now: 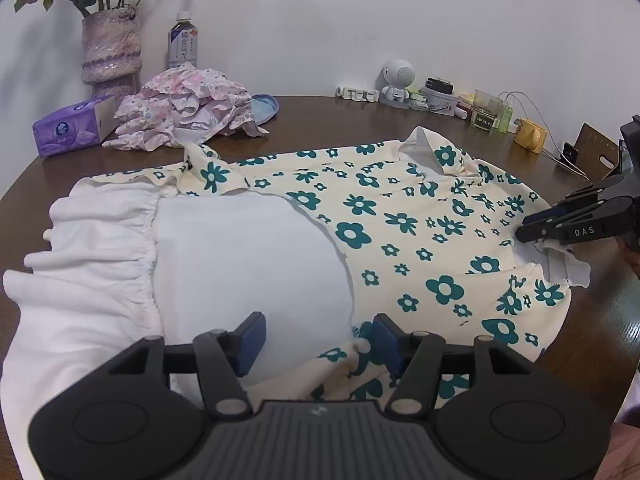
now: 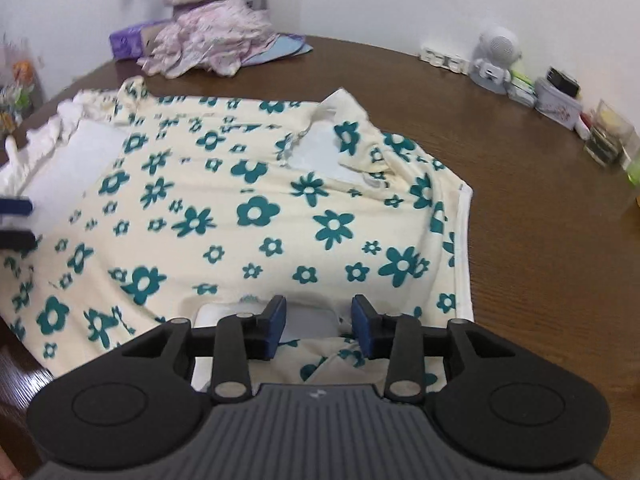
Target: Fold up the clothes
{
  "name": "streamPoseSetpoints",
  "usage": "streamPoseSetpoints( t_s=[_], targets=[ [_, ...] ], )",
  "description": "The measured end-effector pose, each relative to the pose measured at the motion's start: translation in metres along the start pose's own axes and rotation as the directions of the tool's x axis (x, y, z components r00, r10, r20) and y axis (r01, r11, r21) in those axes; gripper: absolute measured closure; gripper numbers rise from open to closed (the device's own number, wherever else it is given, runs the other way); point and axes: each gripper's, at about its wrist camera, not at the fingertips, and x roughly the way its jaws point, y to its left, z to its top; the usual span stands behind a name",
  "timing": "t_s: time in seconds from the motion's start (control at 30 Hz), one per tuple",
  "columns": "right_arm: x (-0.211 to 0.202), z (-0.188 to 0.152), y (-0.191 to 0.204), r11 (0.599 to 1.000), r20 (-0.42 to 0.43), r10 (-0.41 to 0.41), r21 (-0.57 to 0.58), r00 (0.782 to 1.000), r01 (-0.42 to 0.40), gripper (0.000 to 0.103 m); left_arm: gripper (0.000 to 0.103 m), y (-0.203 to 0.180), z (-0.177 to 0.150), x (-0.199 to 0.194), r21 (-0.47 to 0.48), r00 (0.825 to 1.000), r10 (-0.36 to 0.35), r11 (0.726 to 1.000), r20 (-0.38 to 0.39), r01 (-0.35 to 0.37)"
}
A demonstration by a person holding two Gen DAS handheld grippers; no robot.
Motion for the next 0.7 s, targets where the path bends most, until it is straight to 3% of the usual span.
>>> streamPoseSetpoints(
  t_s=[0.03, 0.07, 0.7],
  targets=[
    [0.000, 0.001, 0.001, 1.000, -0.002, -0.002, -0.012, 1.000, 0.002, 0.084, 0.045, 0.000, -0.001, 0.000, 0.000, 1.000, 0.001, 1.000, 0.002, -0.001],
    [-0.001, 0.001, 0.002, 1.000, -0.009, -0.009, -0.019, 1.000, 0.009, 0.103, 0.045, 0.000, -0.001, -0.001, 0.000, 1.000, 0.003, 1.000, 0.004, -0.003],
    [-0.014, 0.005, 0.004, 0.995, -0.092, -0.035, -0.092, 0.995, 0.027, 0.103, 0.045, 0.008, -0.001, 0.001, -0.011, 1.000, 0.027, 1.000, 0.016, -0.027]
  ],
)
